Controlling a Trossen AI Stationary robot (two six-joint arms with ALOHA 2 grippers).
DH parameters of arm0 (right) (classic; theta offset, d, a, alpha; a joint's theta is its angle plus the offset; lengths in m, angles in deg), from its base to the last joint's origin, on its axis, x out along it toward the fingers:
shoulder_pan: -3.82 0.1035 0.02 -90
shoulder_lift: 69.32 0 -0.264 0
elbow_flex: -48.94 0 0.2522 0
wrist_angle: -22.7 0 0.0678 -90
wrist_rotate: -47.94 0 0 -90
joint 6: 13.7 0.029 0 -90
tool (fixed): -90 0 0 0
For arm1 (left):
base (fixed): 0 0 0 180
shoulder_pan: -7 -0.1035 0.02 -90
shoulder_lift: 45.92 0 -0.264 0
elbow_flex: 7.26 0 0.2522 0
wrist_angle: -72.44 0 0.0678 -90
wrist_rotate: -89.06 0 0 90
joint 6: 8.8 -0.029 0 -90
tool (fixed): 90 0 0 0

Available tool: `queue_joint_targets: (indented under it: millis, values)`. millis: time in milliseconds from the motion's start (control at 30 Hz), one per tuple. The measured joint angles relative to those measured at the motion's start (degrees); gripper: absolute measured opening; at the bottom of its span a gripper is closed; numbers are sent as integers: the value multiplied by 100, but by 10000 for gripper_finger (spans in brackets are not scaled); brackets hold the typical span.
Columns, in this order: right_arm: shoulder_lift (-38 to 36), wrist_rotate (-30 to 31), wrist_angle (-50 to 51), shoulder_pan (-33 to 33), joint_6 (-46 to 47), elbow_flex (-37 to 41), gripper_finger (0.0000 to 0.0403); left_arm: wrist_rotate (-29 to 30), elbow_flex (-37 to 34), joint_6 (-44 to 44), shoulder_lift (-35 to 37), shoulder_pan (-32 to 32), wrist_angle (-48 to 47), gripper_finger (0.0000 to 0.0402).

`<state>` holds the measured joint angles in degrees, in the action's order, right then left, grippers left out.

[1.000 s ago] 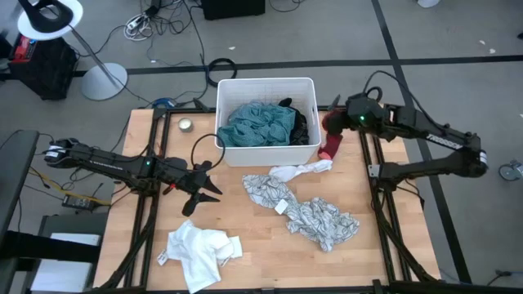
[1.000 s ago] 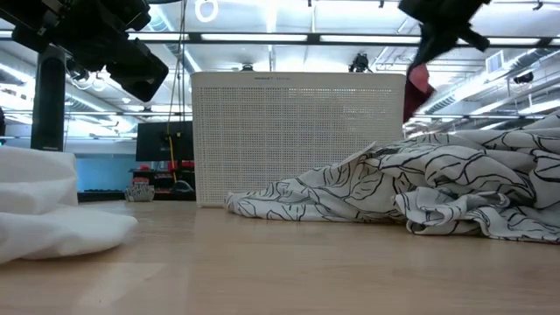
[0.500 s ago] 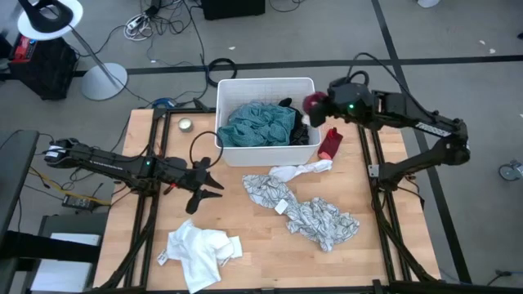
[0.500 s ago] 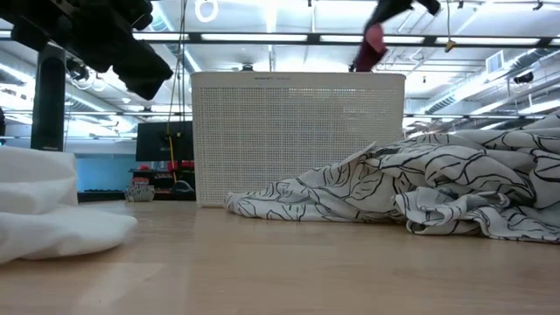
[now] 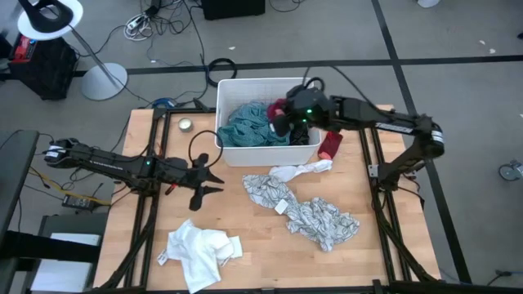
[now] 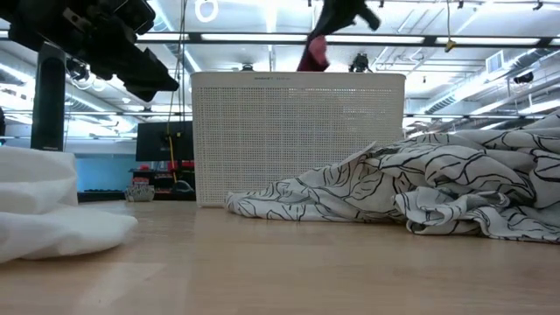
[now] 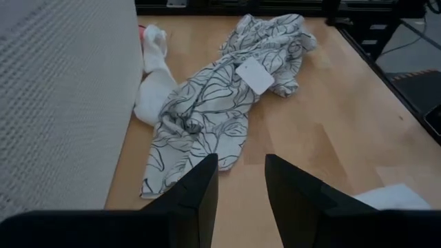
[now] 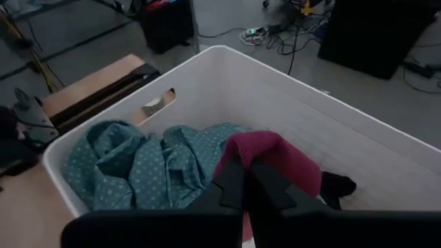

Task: Sort clothes
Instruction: Put the right red sock into the white laundry organizer, then put the red sock into the white laundry organizer

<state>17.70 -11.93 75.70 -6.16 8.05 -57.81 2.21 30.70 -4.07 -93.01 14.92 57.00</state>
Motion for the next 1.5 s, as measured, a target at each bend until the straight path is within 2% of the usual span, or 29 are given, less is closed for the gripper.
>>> queue_joint_targets:
  millis: [333, 567, 733, 900, 1033, 1267, 1367, 1500]
  values:
    - [436, 0, -716, -92, -665, -5, 40, 299, 0, 0, -2, 0, -82, 126]
    - [451, -260, -741, -257, -862, -2, 105, 298, 0, 2, -2, 0, -91, 126]
    - [125, -63, -134, -329, -978, -2, 145, 296, 0, 32, -2, 0, -101, 126]
    - [-299, 51, 839, -386, -765, -2, 165, 294, 0, 39, -4, 0, -164, 126]
    - [-659, 140, 1628, -417, -267, -2, 175, 289, 0, 42, -4, 0, -196, 126]
    - [-1126, 877, 3458, -415, 957, 47, 203, 276, 0, 155, -4, 0, -214, 126]
    - [-1356, 973, 3907, -417, 1486, 331, 221, 276, 0, 155, -4, 0, -211, 126]
    - [-1720, 980, 4022, -476, 2011, 965, 244, 276, 0, 157, -4, 0, -208, 126]
